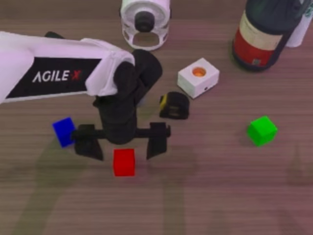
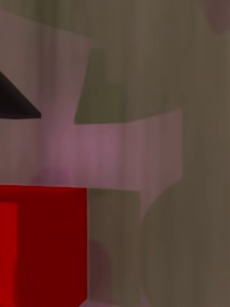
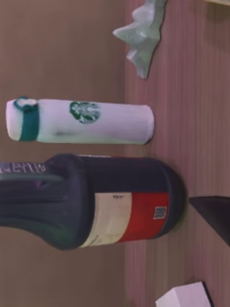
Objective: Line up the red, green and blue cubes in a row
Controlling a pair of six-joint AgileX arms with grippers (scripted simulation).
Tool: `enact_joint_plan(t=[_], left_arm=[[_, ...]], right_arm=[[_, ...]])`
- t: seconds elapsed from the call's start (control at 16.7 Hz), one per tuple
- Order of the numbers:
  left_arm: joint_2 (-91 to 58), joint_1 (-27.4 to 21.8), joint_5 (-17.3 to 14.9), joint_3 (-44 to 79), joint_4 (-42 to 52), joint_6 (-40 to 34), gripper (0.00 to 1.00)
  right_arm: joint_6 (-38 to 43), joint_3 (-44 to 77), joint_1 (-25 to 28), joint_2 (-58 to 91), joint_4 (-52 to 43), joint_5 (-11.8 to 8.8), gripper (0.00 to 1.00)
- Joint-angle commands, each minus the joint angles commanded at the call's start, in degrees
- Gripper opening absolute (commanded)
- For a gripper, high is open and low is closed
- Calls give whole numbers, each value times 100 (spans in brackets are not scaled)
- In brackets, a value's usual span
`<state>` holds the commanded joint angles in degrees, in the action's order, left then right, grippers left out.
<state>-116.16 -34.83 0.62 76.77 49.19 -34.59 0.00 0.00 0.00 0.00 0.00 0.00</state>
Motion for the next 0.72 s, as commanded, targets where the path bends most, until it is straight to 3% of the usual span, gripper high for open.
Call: enact_joint_plan(t=[0.3, 0.72], left_arm=[[30, 9, 6, 88, 99, -3, 100], [494, 98, 5, 900, 1408, -33, 100]], right_arm=[[0, 0, 0, 0, 0, 0, 100], [0, 0, 0, 0, 0, 0, 100]])
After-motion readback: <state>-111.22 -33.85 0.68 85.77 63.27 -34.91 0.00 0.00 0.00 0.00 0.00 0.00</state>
